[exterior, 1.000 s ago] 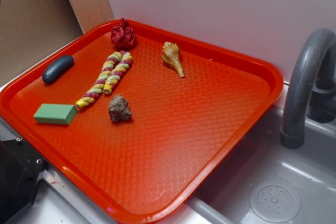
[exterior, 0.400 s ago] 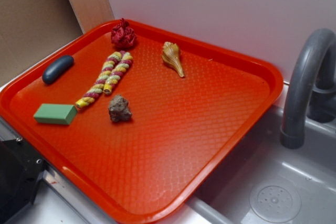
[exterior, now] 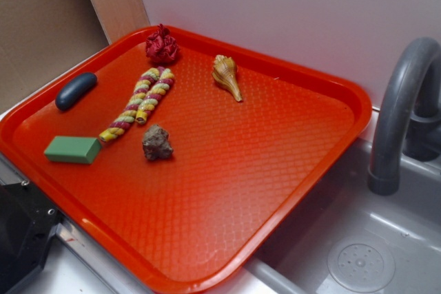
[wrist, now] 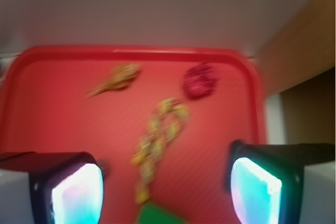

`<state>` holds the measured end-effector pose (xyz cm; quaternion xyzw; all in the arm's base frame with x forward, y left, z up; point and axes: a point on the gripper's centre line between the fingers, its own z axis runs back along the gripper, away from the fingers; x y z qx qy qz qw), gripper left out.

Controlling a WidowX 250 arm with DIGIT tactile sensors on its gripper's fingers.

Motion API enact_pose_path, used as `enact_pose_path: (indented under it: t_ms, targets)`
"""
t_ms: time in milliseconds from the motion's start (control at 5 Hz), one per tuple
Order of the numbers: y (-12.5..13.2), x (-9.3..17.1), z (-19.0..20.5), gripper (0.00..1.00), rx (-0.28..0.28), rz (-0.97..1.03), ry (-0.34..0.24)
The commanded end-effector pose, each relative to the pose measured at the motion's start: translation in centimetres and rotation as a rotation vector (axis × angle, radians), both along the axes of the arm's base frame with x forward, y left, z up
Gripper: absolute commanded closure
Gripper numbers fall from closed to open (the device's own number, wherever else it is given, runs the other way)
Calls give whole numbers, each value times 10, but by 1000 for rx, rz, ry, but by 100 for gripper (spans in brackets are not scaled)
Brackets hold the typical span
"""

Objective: Grab the plastic pickle.

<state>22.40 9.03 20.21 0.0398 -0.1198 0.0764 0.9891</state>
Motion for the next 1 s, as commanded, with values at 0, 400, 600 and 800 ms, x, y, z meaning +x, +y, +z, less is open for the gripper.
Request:
enact_pose_path:
  t_ms: [0,400,600,800]
  targets:
    - [41,-7,-45,0,29,39,54]
    - [49,-12,-104,0,79,90,160]
    - [60,-20,-113,0,107,112,178]
    - [72,-25,-125,0,118,123,205]
